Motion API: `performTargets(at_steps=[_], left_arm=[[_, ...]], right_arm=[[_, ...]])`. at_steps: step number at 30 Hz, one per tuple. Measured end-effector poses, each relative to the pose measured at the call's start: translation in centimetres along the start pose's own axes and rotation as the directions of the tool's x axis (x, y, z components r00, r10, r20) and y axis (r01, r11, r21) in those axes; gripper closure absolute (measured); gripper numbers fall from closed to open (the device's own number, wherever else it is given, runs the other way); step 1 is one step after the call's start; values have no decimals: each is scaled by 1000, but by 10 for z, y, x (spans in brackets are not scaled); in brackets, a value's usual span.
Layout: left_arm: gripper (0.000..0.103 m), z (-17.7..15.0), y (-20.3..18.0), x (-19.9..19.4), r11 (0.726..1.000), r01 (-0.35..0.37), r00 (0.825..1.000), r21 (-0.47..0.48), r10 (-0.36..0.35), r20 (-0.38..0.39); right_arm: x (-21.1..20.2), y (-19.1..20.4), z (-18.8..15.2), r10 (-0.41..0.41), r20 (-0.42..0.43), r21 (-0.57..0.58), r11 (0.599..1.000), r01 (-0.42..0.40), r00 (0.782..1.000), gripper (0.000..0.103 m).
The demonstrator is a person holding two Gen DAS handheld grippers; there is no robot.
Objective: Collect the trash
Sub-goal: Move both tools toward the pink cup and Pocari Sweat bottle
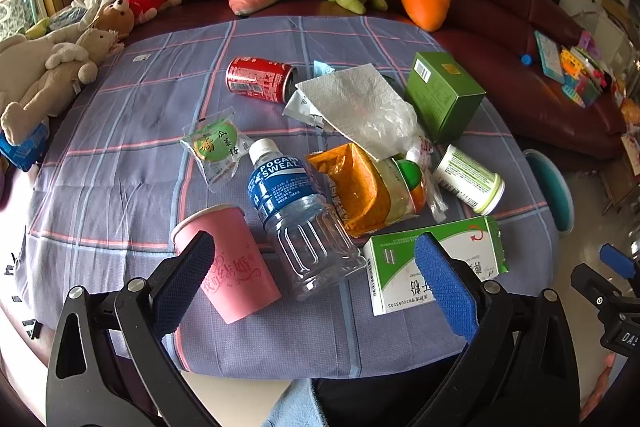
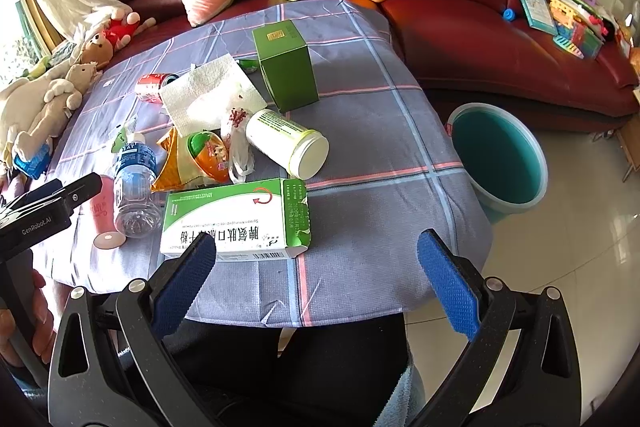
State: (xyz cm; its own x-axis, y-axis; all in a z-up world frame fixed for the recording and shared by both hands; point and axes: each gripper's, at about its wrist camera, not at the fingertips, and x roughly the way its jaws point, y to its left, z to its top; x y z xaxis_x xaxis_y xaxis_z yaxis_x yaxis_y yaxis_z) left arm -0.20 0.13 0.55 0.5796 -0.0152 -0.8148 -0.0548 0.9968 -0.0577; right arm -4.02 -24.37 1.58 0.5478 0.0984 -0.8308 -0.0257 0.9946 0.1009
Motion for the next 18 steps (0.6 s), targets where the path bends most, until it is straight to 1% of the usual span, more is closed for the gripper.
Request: performTargets(at_steps=[18], left_arm=[[3, -2, 1, -1, 1000, 2, 1000, -7, -2, -2]], right_arm=[[1, 2, -2, 1, 0, -6, 1000, -1, 1000, 6]])
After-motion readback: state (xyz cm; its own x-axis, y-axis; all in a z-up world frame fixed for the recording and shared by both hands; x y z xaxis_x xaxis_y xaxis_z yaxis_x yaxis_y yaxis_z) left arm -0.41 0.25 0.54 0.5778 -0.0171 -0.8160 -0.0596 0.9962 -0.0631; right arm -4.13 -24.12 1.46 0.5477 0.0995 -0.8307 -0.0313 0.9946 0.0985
